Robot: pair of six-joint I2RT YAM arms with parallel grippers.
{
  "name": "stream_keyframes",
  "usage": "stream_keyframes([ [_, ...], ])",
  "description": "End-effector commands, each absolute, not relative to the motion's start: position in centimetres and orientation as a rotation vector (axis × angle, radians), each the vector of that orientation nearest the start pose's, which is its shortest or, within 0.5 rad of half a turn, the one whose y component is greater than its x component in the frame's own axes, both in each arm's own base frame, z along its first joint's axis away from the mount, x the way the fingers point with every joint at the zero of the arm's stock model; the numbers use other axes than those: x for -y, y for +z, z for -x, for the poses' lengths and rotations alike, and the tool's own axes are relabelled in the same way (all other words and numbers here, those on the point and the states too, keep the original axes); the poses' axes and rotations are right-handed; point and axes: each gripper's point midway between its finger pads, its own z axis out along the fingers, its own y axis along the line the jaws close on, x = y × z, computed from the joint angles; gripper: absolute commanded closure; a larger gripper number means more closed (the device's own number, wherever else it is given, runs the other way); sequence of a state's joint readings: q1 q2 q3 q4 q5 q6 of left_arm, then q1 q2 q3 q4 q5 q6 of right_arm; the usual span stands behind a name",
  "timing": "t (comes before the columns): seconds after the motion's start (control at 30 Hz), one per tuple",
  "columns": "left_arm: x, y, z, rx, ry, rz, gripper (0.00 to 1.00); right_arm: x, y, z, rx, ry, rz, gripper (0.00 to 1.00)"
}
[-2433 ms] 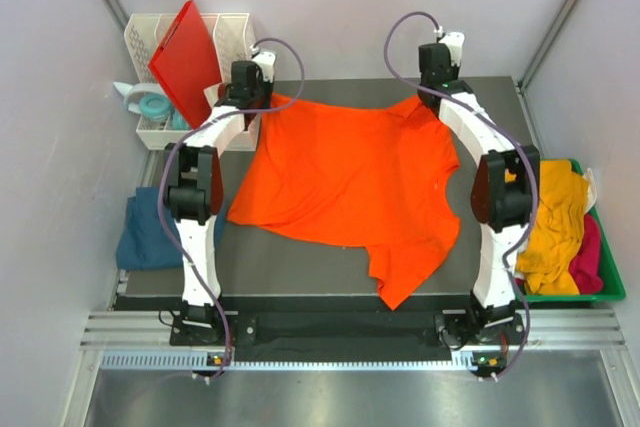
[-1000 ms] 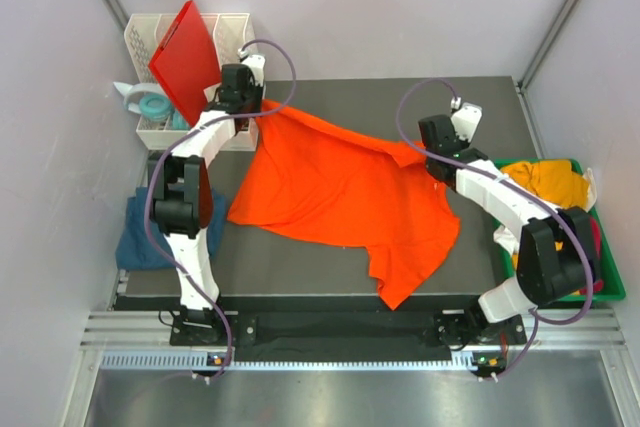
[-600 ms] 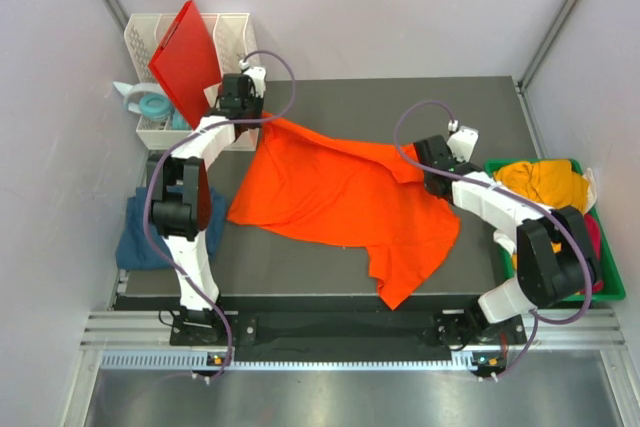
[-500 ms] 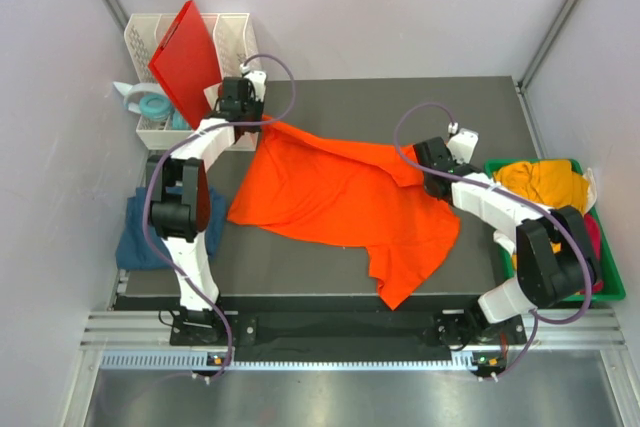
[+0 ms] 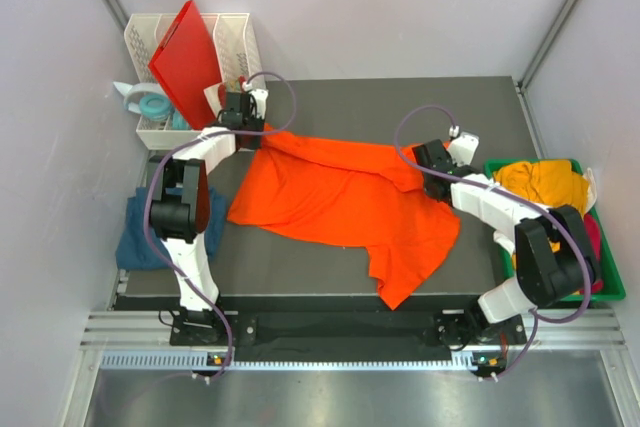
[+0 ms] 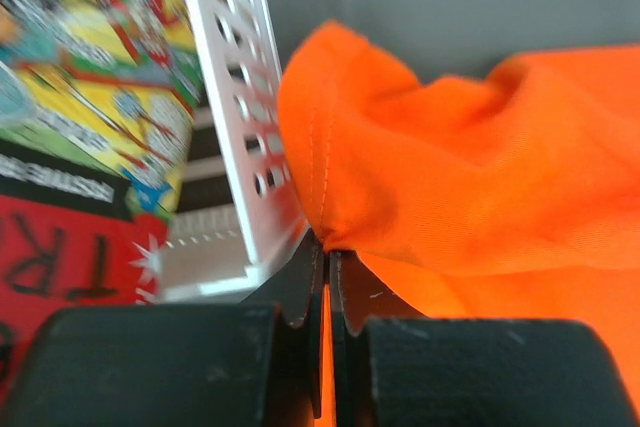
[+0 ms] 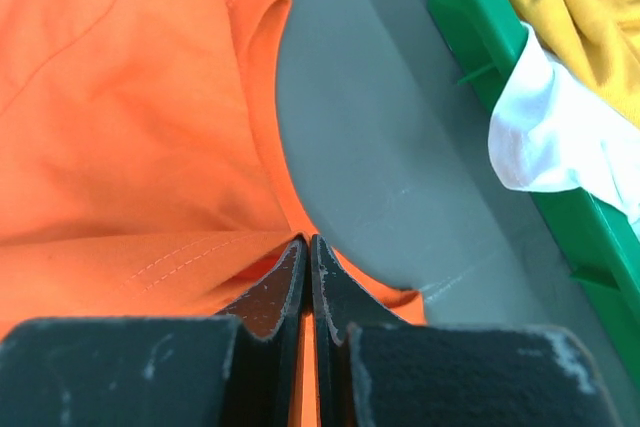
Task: Fold and stack the t-shirts
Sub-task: Fold the flattened tshirt in 1/3 of the way
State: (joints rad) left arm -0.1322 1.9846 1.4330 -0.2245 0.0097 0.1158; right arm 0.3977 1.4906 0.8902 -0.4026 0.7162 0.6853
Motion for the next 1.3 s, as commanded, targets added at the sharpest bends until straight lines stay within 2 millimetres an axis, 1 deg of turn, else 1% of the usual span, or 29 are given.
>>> stream_keyframes([
  [0.0, 6.0, 9.2, -50.6, -2.295, -0.008, -0.315, 1.0, -4.2, 7.3, -33.4, -2.241, -0.406, -0.573, 1.0],
  [0.13, 5.9, 8.4, -50.0, -2.326, 0.0, -0.326, 1.0, -4.4, 6.2, -32.9, -2.27, -0.404, -0.576, 1.0],
  [0.17, 5.3, 8.2, -50.0, -2.333, 0.037, -0.318, 1.0, -4.5, 6.0, -32.7, -2.277, -0.403, -0.576, 1.0],
  [0.4, 4.8, 6.4, -49.7, -2.388, 0.071, -0.326, 1.0, -5.5, 3.9, -31.7, -2.348, -0.395, -0.57, 1.0],
  [0.43, 4.8, 6.2, -49.7, -2.395, 0.072, -0.331, 0.98, -5.5, 3.6, -31.7, -2.355, -0.397, -0.572, 1.0],
  [0.57, 5.0, 5.4, -49.4, -2.442, 0.056, -0.349, 0.91, -5.6, 3.3, -31.6, -2.364, -0.399, -0.574, 1.0],
  [0.67, 5.4, 5.7, -49.5, -2.433, 0.032, -0.356, 0.86, -5.8, 4.1, -32.2, -2.342, -0.38, -0.574, 0.99],
  [0.7, 5.5, 6.0, -49.6, -2.429, 0.024, -0.356, 0.85, -5.9, 4.6, -32.5, -2.335, -0.381, -0.565, 0.92],
  [0.73, 6.0, 6.2, -49.6, -2.419, -0.009, -0.369, 0.84, -5.9, 4.9, -32.7, -2.33, -0.384, -0.561, 0.88],
  [0.77, 6.2, 6.7, -49.7, -2.407, -0.024, -0.371, 0.8, -6.1, 5.6, -33.4, -2.314, -0.375, -0.562, 0.84],
  [0.8, 6.6, 7.3, -49.9, -2.396, -0.047, -0.381, 0.77, -6.0, 6.1, -33.6, -2.308, -0.388, -0.552, 0.71],
  [0.83, 6.8, 7.7, -50.0, -2.383, -0.058, -0.388, 0.71, -6.1, 6.6, -33.9, -2.301, -0.386, -0.55, 0.65],
  [0.87, 6.9, 8.5, -50.2, -2.367, -0.067, -0.389, 0.61, -6.3, 7.6, -34.7, -2.281, -0.372, -0.551, 0.6],
  [0.9, 7.2, 9.4, -50.5, -2.346, -0.078, -0.392, 0.55, -6.3, 8.1, -34.9, -2.275, -0.375, -0.538, 0.47],
  [0.93, 7.6, 10.0, -50.6, -2.328, -0.104, -0.401, 0.5, -6.4, 8.8, -35.3, -2.262, -0.367, -0.535, 0.41],
  [0.97, 7.8, 11.3, -50.8, -2.299, -0.116, -0.402, 0.45, -6.7, 10.1, -36.2, -2.235, -0.349, -0.535, 0.36],
  [1.0, 8.1, 12.3, -51.2, -2.27, -0.133, -0.404, 0.36, -6.8, 10.8, -36.6, -2.226, -0.353, -0.516, 0.26],
  [1.03, 8.7, 13.4, -51.5, -2.237, -0.164, -0.404, 0.33, -6.9, 11.5, -37.0, -2.215, -0.353, -0.508, 0.23],
  [1.07, 9.0, 14.7, -51.9, -2.2, -0.18, -0.398, 0.32, -7.2, 12.9, -38.1, -2.185, -0.333, -0.508, 0.22],
  [1.1, 9.2, 15.9, -52.5, -2.161, -0.191, -0.391, 0.3, -7.3, 13.6, -38.6, -2.176, -0.337, -0.487, 0.21],
  [1.13, 9.6, 16.5, -52.8, -2.143, -0.214, -0.374, 0.3, -7.4, 13.9, -39.1, -2.173, -0.335, -0.474, 0.21],
  [1.17, 10.0, 16.5, -53.1, -2.14, -0.234, -0.372, 0.3, -7.6, 14.6, -40.0, -2.156, -0.319, -0.472, 0.22],
  [1.2, 10.3, 17.5, -53.8, -2.118, -0.245, -0.366, 0.3, -7.8, 14.8, -40.5, -2.158, -0.308, -0.465, 0.22],
  [1.23, 10.6, 17.6, -54.2, -2.119, -0.256, -0.356, 0.31, -7.8, 14.1, -41.0, -2.175, -0.318, -0.463, 0.23],
  [1.27, 10.8, 16.3, -54.4, -2.153, -0.265, -0.36, 0.32, -7.8, 14.5, -41.7, -2.169, -0.306, -0.469, 0.23],
])
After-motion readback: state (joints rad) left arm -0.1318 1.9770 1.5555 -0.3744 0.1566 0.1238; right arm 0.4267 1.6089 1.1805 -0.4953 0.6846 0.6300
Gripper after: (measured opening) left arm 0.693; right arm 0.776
